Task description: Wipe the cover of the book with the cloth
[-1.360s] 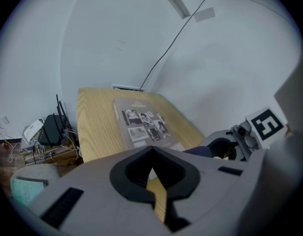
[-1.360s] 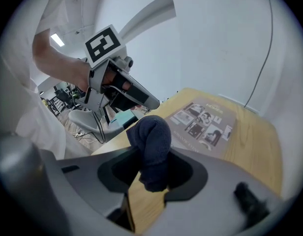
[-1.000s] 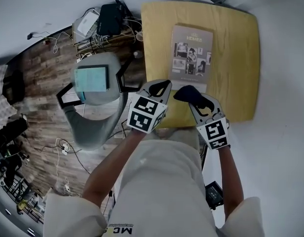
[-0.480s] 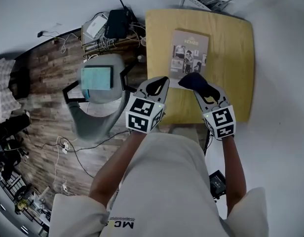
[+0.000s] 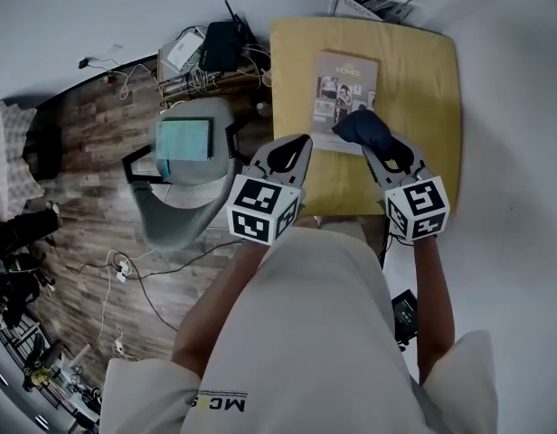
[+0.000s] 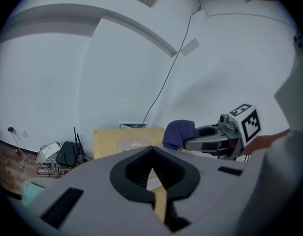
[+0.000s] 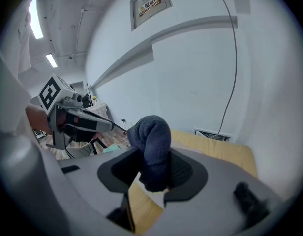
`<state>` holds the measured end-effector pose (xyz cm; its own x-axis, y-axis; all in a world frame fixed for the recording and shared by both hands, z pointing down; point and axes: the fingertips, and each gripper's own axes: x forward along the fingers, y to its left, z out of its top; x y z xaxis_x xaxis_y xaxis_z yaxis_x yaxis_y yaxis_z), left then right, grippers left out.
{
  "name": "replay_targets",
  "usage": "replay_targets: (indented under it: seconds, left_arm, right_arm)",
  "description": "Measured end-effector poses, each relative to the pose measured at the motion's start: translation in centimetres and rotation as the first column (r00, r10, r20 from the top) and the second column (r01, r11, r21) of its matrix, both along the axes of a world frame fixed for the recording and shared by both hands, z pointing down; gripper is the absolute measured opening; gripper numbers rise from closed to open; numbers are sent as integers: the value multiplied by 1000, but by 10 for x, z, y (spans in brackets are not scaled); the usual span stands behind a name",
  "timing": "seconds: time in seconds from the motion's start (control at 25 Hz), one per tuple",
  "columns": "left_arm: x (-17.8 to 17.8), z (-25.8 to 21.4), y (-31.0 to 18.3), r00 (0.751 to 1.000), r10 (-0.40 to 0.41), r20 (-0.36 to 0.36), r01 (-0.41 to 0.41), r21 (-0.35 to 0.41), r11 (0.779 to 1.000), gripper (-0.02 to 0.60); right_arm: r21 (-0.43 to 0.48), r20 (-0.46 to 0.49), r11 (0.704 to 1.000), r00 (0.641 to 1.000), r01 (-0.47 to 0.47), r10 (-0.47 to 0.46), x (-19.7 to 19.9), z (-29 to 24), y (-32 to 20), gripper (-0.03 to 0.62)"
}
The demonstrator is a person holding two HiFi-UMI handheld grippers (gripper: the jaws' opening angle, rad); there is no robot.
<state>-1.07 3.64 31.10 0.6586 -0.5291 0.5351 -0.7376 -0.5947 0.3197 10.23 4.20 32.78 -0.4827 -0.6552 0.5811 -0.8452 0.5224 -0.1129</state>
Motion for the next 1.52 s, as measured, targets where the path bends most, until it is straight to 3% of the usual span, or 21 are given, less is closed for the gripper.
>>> replay_targets:
  seconds: [0.28, 0.6, 0.88, 1.52]
  left_arm:
    - [-15, -31, 12, 1000, -20, -19, 21, 50, 999, 9]
    - [-16, -80, 23, 999, 29, -34, -24, 156, 988, 9]
    - [-5, -113, 33, 994, 81, -74, -62, 235, 970, 9]
    - [9, -108, 41, 991, 115, -69, -97, 230, 968, 9]
  right_arm:
    - [53, 47, 998, 999, -14, 12, 9, -47, 14, 153]
    - [179, 78, 983, 996, -45, 31, 23, -113, 31, 155]
    - [232, 74, 969, 995, -87, 71, 27, -126, 53, 153]
    - [183, 167, 963, 972, -198, 168, 39, -110, 86, 152]
